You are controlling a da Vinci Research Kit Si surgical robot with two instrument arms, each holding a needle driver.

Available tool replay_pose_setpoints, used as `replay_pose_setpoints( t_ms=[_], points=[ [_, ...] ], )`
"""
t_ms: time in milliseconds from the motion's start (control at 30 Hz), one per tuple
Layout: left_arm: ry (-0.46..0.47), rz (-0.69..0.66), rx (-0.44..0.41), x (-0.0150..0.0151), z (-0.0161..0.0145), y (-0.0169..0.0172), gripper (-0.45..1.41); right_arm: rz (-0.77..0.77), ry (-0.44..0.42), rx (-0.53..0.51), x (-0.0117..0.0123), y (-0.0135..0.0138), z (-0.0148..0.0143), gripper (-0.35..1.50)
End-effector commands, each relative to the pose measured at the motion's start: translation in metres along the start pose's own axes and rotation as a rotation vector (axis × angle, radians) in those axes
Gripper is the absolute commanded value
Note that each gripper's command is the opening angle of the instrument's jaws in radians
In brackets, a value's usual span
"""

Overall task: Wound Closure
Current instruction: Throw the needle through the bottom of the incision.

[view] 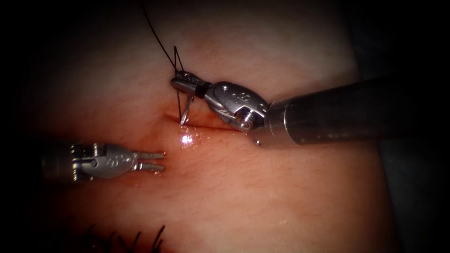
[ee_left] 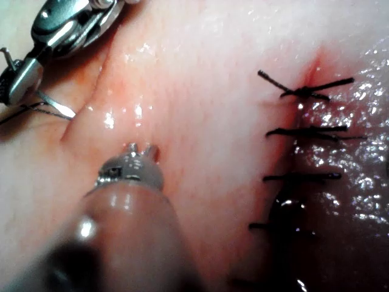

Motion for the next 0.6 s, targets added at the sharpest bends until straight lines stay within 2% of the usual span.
replay_pose_setpoints(
  t_ms=[33,600],
  points=[
    [0.003,-0.001,-0.002,-0.0001,0.0011,-0.0001,-0.05,0.010,-0.005,0.017,-0.0003,-0.0003,0.0007,-0.35],
    [0.003,-0.003,-0.002,-0.0008,0.0018,-0.0008,-0.06,0.180,-0.021,0.061,-0.0004,-0.0007,0.0005,-0.35]
  ],
)
